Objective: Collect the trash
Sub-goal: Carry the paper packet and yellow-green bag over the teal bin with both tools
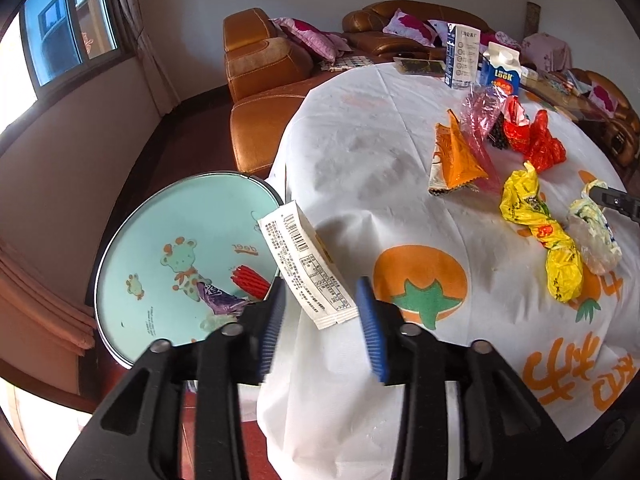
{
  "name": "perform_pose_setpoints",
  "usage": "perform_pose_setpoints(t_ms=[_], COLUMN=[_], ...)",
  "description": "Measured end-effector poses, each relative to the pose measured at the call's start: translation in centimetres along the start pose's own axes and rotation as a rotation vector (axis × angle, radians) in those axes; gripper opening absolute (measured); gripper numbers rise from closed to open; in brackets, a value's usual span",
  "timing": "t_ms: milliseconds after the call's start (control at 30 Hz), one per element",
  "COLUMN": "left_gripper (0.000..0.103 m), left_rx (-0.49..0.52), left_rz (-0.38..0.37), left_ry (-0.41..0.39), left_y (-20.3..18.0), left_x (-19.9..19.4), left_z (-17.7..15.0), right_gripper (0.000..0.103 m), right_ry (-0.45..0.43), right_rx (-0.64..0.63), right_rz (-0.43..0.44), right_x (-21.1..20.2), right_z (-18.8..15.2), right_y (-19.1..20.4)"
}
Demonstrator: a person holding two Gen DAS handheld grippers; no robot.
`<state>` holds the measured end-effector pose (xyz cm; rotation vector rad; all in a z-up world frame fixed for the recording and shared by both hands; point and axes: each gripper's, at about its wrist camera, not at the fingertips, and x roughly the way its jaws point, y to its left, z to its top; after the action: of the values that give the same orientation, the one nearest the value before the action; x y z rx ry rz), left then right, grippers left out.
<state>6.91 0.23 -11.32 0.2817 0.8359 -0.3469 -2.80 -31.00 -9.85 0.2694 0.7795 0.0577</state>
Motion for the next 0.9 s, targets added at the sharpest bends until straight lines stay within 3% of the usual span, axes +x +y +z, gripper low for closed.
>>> perform_pose_setpoints(t_ms=[333, 367, 433, 500, 900], left_gripper=[0.045, 0.044, 0.031, 0.028, 0.022], left_rx=[-0.015, -0.021, -0.027, -0.040, -0.038], left_rz=[-0.002, -0.008, -0.010, -0.025, -0.031], left_ry=[0.023, 0.030, 0.041, 0.047, 0.017], left_y=[-0.4, -0.3, -0.3, -0.2, 0.2], left_x=[3.0, 3.3, 3.9, 4.0, 1.8], left_z=[0.9, 1.0, 1.0, 1.0, 1.3], right_gripper=[0.016, 0.016, 0.016, 0.016, 0.016], right_ry=[-0.038, -0.044, -0.053, -0.060, -0.125], right_rx=[-0.006, -0.007, -0.012, -0.017, -0.004], right_rz=[0.001, 0.003, 0.002, -0.001, 0.021], right_x=[-1.0, -1.2, -1.4, -1.5, -3.6], right_z=[0.6, 0.7, 0.8, 0.9, 2.2], right_y=[-0.1, -0.1, 0.0, 0.0, 0.0])
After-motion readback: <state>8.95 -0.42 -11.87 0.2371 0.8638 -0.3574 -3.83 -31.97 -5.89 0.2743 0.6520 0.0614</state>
